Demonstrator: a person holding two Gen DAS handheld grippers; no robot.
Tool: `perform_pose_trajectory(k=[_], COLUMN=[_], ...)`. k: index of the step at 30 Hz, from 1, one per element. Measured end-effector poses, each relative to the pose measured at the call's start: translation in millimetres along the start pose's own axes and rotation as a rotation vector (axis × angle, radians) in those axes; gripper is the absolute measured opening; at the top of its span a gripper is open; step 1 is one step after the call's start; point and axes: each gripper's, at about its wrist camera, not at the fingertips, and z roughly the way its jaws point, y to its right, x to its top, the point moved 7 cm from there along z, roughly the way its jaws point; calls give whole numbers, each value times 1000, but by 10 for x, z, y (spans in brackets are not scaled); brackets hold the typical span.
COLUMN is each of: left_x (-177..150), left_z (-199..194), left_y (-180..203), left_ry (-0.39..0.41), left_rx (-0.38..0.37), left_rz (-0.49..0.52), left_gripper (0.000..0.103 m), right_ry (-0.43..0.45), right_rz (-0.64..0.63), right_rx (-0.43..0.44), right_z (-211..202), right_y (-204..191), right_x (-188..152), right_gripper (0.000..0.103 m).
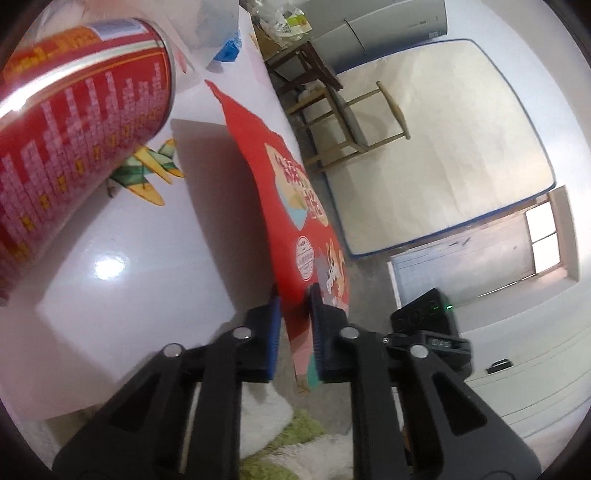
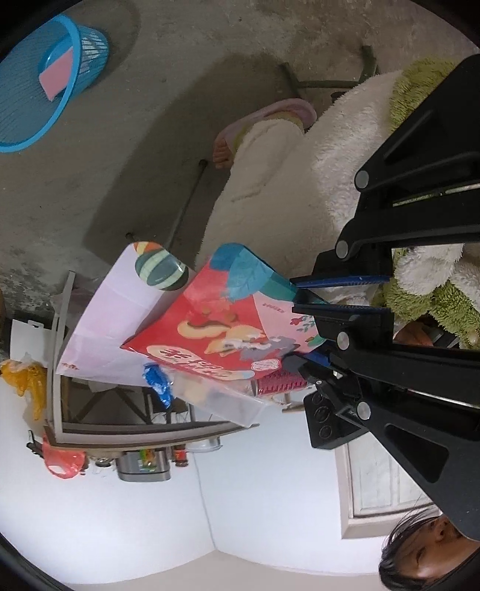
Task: Collect trash
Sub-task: 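Pass the red snack bag from the right tool into the left tool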
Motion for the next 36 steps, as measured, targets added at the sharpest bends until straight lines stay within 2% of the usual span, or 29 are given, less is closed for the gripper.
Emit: perform_pose_trajectory(k=[4,5,7,9,12,13,18,24,27,31,36], left_x=[-35,-37,-53,-70,-78,-71,-79,-84,-89,-129,-132], left_z=[-42,-35,-16,12,32,25,-48,-65,-68,-117,-141], left_y=[46,65,96,122,128,123,72,86,92,62,54], left_ry=[8,8,2,-6,-11,-11,-5,0,4,5,7], left_rx=[29,33,51,53,50,47,27,18,13,3,-8], left_rz=[46,57,82,95,101,100,106,127,135,142,145], left_gripper=[9,8,8,7,7,7,7,7,7,7,7], right_ry=[-29,-37,-36,-15,49,69,118,67,8,-65,-117], right_rz=[-42,-52,-98,-179,-303,-337,-471,-614,-656,-680,-702], right_rx=[-73,-98,-184,-286,-413,-429,-390,-323,-312,-340,-416], right_z=[-4,-10,-116,-284,-506,-545,-447,243,715,1297,1872], right_y=[-61,-66,-106,-202,-435,-534,-1130,-1897,-2196,-2440,-2510], right_x=[4,11,60,139,288,336,615,941,1165,1361,1568], right_gripper=[16,21,44,51,53,54,57,63,64,64,64])
